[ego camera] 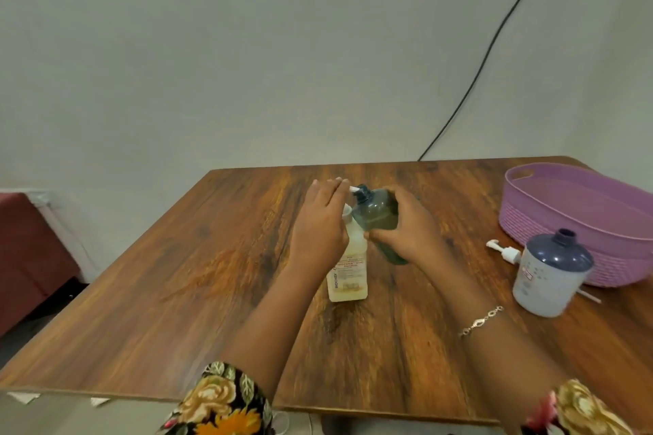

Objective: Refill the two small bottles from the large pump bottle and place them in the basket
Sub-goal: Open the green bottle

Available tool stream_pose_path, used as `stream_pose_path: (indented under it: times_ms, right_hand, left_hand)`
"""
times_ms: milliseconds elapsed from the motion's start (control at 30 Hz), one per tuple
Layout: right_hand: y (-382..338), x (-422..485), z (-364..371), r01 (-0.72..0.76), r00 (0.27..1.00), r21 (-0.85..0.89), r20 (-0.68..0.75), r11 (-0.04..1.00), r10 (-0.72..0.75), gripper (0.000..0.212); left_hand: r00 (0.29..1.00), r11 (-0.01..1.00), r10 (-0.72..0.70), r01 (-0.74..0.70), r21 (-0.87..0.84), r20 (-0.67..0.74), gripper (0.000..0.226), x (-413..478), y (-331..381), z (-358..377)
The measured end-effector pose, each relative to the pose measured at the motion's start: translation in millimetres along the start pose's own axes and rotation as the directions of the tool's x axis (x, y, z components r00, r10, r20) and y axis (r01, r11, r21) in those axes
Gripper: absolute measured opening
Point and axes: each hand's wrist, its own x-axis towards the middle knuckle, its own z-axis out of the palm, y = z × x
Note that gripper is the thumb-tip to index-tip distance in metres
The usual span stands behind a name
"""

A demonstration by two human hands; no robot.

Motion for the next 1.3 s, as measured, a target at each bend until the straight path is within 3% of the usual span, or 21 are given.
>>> stream_pose_path:
  times_ms: [200, 533, 1033, 1167, 1300]
  right_hand:
    - [0, -1, 1, -0.022, 1.000, -0.019, -0.021, 1.000, 0.021, 0.070]
    - [4, -6, 6, 0.005, 0.998, -0.101, -0.064, 0.995, -0.012, 0.073]
    - [-3, -7, 4, -0.021, 0.999, -0.111, -0.042, 0.994, 0.016, 0.073]
    - [-2, -8, 4, -0.041, 0.999, -0.129, -0.036, 0.991, 0.037, 0.072]
    - [-6, -7, 2, -0.041, 0.999, -0.102, -0.022, 0.994, 0.039, 0.075]
  left_hand:
    - [0.997, 0.999, 0.044, -0.046, 0.029, 0.067, 0.057, -1, 1, -2]
    - [0.995, 0.987, -0.104, 0.103, -0.120, 0.000, 0.052, -1, 1, 8]
    - [0.993, 0.991, -0.107, 0.110, -0.070, 0.042, 0.057, 0, 1, 6]
    - [0.993, 0.998, -0.061, 0.060, 0.014, 0.105, 0.063, -2, -1, 6]
    - [0.982, 0.995, -0.099, 0.102, -0.009, 0.158, 0.063, 3, 1, -1]
